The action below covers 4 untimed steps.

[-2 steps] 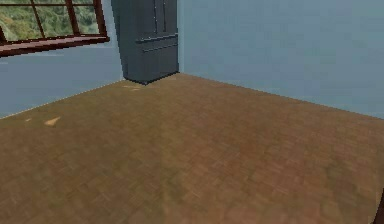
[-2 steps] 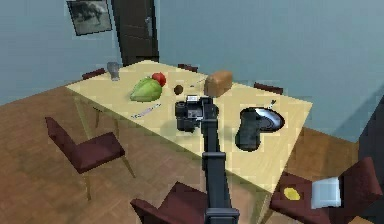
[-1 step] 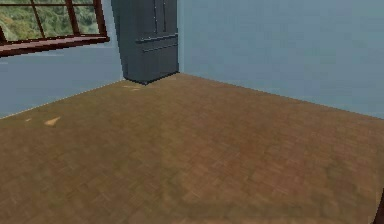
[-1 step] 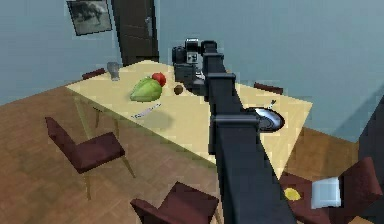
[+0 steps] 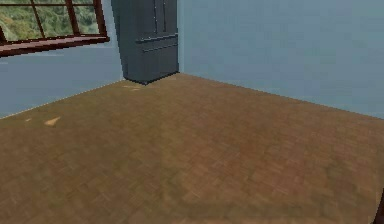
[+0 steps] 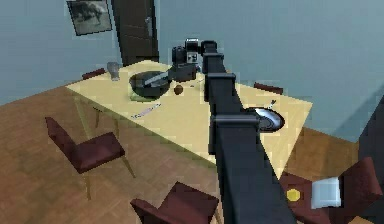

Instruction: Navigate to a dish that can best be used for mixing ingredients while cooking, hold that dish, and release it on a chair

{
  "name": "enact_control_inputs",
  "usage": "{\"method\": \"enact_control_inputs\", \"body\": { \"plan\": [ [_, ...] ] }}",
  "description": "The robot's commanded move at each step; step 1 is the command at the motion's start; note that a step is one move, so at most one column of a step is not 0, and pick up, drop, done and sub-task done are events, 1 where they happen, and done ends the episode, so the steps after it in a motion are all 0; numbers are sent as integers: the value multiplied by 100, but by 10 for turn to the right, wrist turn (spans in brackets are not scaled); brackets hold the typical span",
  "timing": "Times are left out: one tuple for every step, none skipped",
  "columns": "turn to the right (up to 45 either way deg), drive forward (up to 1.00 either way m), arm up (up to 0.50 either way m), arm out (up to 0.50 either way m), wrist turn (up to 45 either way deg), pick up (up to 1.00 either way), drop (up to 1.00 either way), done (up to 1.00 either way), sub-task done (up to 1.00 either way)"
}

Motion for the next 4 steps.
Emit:
{"method": "enact_control_inputs", "body": {
  "plan": [
    [0,0,0,0,-450,0,0,0,0],
    [0,0,0,0,-450,0,0,0,0],
    [0,0,0,0,-90,0,0,0,0],
    [0,0,0,-46,0,0,0,0,0]
  ]
}}
